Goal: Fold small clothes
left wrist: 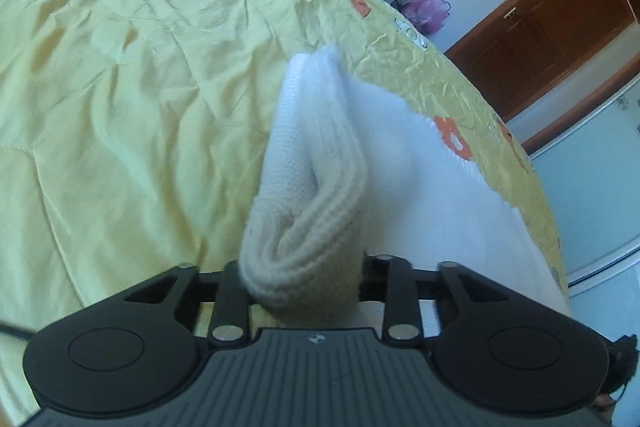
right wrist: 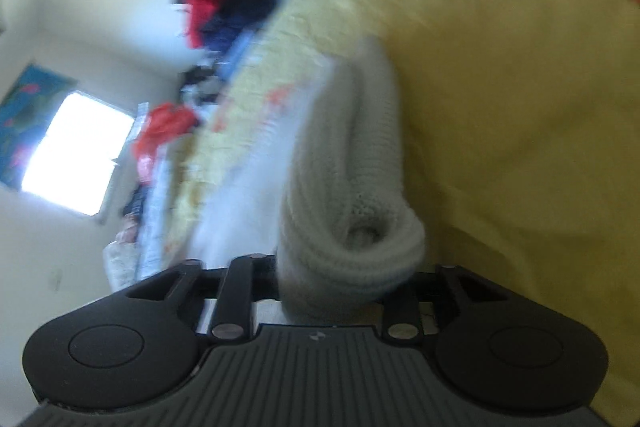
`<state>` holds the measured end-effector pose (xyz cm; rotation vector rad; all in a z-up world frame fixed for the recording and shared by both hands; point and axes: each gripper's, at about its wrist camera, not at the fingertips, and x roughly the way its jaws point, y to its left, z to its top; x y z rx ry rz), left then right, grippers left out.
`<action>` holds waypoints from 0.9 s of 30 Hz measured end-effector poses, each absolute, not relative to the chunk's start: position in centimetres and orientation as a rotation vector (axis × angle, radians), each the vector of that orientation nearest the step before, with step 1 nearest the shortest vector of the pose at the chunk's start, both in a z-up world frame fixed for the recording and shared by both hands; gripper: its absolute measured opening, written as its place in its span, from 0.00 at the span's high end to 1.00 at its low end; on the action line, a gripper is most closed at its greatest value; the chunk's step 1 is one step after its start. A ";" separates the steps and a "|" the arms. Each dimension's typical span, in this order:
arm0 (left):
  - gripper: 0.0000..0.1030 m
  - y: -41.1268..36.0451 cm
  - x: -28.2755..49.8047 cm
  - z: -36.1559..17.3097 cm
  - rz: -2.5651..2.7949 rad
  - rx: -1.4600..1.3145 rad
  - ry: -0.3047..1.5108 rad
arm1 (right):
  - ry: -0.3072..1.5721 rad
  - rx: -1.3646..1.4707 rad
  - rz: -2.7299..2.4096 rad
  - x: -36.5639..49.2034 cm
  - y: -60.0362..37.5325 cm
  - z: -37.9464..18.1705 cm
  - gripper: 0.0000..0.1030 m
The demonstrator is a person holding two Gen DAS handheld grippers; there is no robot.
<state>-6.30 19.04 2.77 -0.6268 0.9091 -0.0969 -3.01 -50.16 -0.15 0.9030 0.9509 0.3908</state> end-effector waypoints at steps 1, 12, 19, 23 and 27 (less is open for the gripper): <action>0.53 19.5 -6.2 3.3 -0.084 -0.614 0.932 | 0.988 0.920 0.358 -2.7 -50.7 -0.8 0.52; 0.16 19.4 -3.5 10.9 0.060 -0.246 0.655 | 0.749 0.707 0.326 0.3 -54.6 5.9 0.38; 0.16 12.3 6.8 7.2 0.066 0.037 0.833 | 0.845 0.273 0.433 10.5 -45.8 6.5 0.38; 0.30 9.9 9.2 4.4 0.052 0.151 0.886 | 0.955 0.204 0.412 13.6 -43.4 4.3 0.44; 0.90 9.7 9.9 4.3 0.002 0.088 0.876 | 0.958 0.192 0.451 12.8 -43.8 3.4 0.85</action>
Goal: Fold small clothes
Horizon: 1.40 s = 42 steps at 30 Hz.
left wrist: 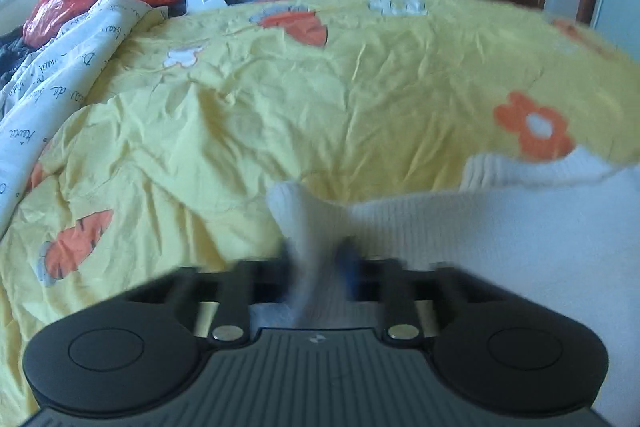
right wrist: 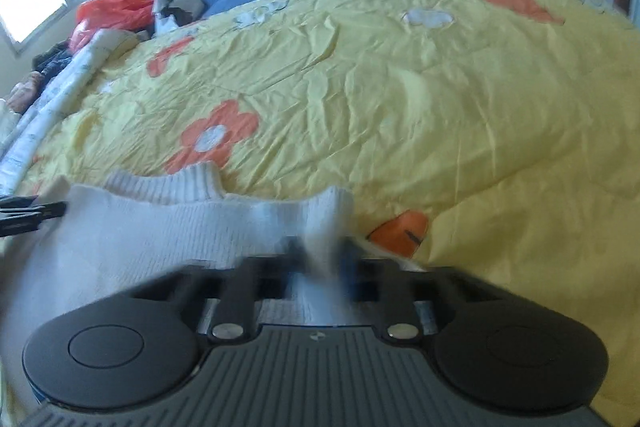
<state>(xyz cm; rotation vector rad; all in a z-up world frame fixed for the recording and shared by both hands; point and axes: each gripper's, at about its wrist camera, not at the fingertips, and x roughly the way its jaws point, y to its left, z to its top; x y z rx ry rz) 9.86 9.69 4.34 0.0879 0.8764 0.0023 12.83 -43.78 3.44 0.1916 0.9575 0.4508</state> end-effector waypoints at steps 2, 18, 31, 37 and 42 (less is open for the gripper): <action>0.90 9.3 9.4 5.6 -0.001 0.085 0.808 | 0.917 0.234 0.453 12.3 -44.8 4.3 0.86; 0.71 6.6 4.9 6.8 0.100 0.237 0.603 | 0.743 0.422 0.306 9.4 -47.8 6.7 0.62; 0.46 3.1 6.7 2.2 0.039 0.202 0.714 | 0.729 0.198 0.427 8.4 -39.3 1.7 0.46; 0.44 3.6 6.6 1.9 0.035 0.164 0.715 | 0.759 0.175 0.386 8.8 -38.4 3.1 0.45; 0.41 3.7 6.6 1.9 0.035 0.153 0.713 | 0.672 0.206 0.375 6.7 -39.0 4.0 0.36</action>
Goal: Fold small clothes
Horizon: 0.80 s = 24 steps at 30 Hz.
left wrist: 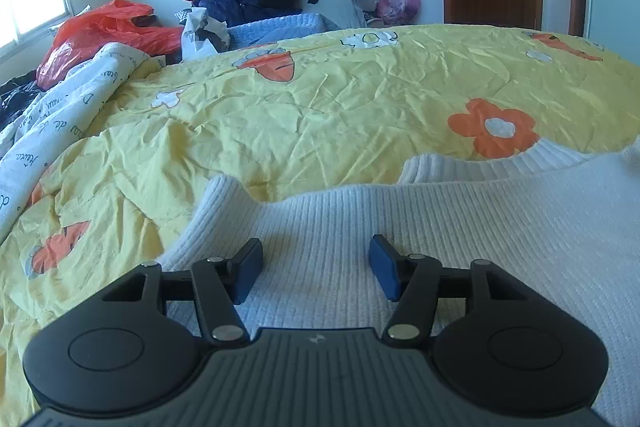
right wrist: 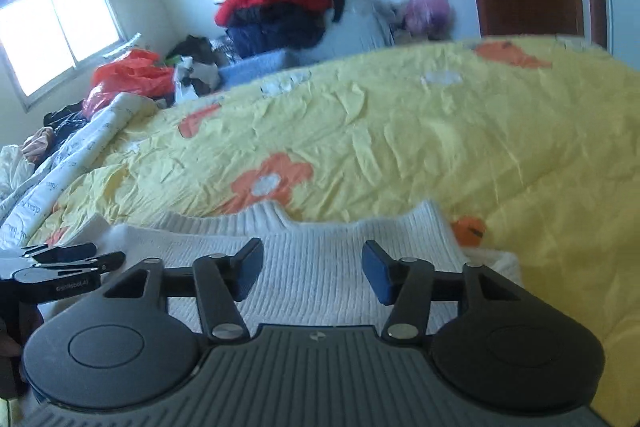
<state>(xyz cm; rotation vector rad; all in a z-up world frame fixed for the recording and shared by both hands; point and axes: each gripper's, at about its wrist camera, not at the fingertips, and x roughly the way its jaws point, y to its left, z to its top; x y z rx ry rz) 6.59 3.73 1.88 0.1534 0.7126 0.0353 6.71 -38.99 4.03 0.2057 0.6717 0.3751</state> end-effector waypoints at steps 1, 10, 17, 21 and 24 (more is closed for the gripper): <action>0.40 3.9 6.7 1.8 0.036 0.145 0.712 | 0.685 0.180 0.358 6.8 -39.0 3.3 0.32; 0.39 7.0 3.4 3.4 0.136 -0.012 0.625 | 0.708 0.053 0.365 7.2 -37.5 1.7 0.15; 0.35 12.1 -7.3 5.3 0.241 -0.260 0.530 | 0.702 0.088 0.384 7.0 -38.1 1.9 0.12; 0.35 12.2 -10.9 5.3 0.180 -0.295 0.516 | 0.702 0.086 0.387 7.0 -38.0 1.9 0.11; 0.35 11.3 -11.2 4.8 0.139 -0.254 0.530 | 0.701 0.090 0.390 7.0 -38.0 1.9 0.10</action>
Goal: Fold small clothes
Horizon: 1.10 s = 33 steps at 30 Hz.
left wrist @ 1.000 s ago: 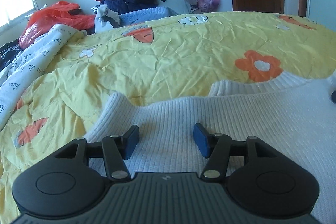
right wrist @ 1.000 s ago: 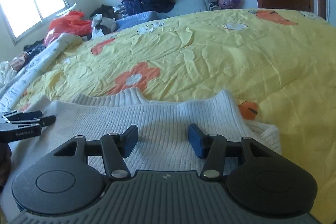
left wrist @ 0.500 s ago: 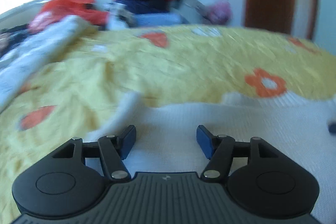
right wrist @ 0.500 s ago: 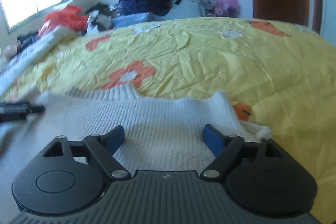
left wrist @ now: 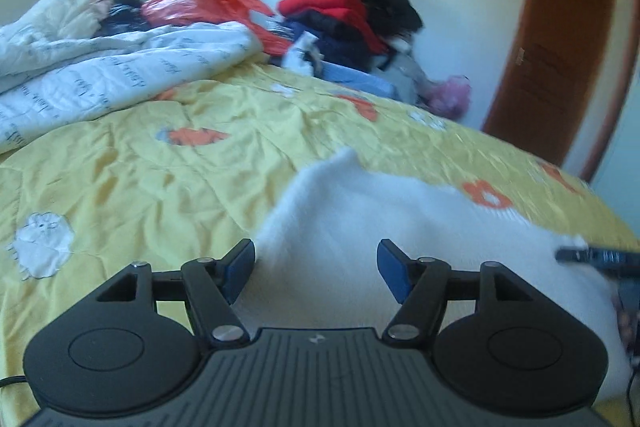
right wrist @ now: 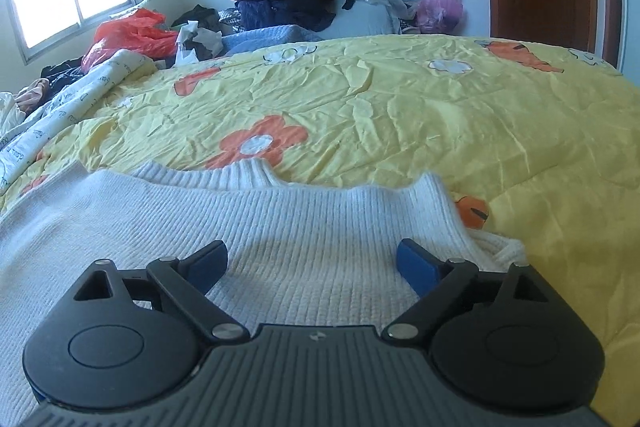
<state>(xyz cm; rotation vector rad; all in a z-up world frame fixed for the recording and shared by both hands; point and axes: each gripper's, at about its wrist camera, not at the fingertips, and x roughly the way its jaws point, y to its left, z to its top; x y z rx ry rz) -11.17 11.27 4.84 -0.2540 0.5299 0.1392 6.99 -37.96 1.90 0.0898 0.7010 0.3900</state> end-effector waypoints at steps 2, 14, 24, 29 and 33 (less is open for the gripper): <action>0.28 11.0 -10.0 4.1 0.114 -0.241 0.589 | 0.700 0.091 0.390 7.0 -38.0 1.9 0.10; 0.07 14.0 -11.4 3.9 0.339 -0.340 0.598 | 0.691 0.109 0.392 6.7 -38.2 1.9 0.09; 0.07 18.4 -14.4 1.3 0.254 -1.010 0.618 | 0.687 0.118 0.399 6.6 -38.2 2.0 0.07; 0.08 17.3 -12.1 1.6 0.225 -0.992 0.662 | 0.680 0.131 0.400 6.4 -38.4 2.1 0.07; 0.10 15.9 -11.6 1.8 0.241 -0.917 0.667 | 0.677 0.138 0.400 6.3 -38.4 2.1 0.07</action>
